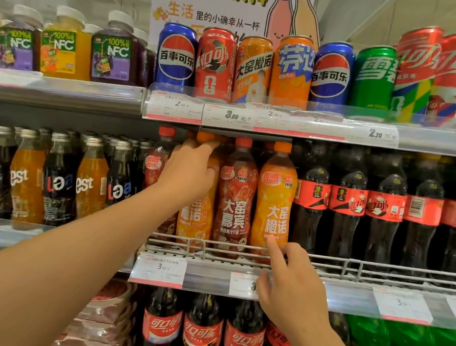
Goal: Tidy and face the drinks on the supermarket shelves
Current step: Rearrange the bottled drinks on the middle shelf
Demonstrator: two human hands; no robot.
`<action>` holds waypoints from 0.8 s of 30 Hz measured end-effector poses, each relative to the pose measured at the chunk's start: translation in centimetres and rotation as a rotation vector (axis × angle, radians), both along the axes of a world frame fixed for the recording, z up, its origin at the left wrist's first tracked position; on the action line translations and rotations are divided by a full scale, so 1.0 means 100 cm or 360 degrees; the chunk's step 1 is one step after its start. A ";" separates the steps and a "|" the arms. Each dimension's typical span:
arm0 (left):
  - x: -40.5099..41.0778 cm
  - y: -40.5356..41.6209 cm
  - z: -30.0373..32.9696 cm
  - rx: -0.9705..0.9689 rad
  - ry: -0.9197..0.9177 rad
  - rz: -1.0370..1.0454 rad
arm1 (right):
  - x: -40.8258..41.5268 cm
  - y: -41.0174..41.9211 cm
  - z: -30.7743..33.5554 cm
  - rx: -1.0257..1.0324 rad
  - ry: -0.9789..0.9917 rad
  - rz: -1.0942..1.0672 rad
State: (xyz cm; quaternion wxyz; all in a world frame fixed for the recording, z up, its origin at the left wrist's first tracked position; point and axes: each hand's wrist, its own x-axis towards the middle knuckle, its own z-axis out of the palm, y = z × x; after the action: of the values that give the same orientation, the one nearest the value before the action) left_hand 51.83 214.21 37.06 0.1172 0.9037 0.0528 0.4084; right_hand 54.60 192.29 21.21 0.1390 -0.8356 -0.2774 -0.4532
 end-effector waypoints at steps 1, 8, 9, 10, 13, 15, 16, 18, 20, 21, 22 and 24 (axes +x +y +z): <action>0.000 0.002 0.001 0.0020 0.0006 -0.0003 | 0.000 0.000 0.000 0.0003 0.0005 -0.0005; -0.004 0.013 0.007 -0.0071 0.0105 -0.0188 | -0.001 0.000 0.000 0.0003 0.0004 0.0018; -0.006 0.013 0.007 -0.0094 0.0076 -0.0223 | 0.000 0.000 0.000 -0.0001 0.0000 0.0019; -0.008 0.013 0.007 -0.0100 0.0041 -0.0258 | 0.000 0.000 0.000 -0.0001 -0.0002 0.0019; -0.016 0.012 0.000 -0.0028 -0.0074 -0.0350 | 0.001 0.000 0.000 0.0001 0.0008 0.0009; -0.023 0.011 -0.008 0.0014 -0.0118 -0.0386 | 0.000 0.000 0.000 0.0005 0.0019 0.0010; -0.026 0.010 -0.012 0.0043 -0.0139 -0.0403 | 0.000 0.000 0.000 0.0006 0.0023 0.0012; -0.032 0.008 -0.020 0.0121 -0.0194 -0.0433 | -0.001 0.000 0.000 0.0004 0.0048 0.0009; -0.039 0.005 -0.027 0.0159 -0.0279 -0.0471 | -0.003 0.000 0.001 0.0015 0.0118 0.0010; -0.043 0.004 -0.030 0.0177 -0.0323 -0.0495 | -0.005 0.000 0.003 0.0021 0.0164 0.0019; -0.048 0.003 -0.033 0.0207 -0.0361 -0.0517 | -0.007 -0.001 0.005 0.0028 0.0217 0.0025; -0.057 0.000 -0.039 0.0293 -0.0449 -0.0555 | -0.013 0.000 0.010 0.0069 0.0300 0.0053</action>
State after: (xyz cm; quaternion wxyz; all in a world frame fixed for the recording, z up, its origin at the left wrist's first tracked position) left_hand 46.09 214.26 33.11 0.1093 0.8401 -0.1584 0.5072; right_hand 53.26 192.29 22.20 0.1900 -0.8667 -0.2671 -0.3760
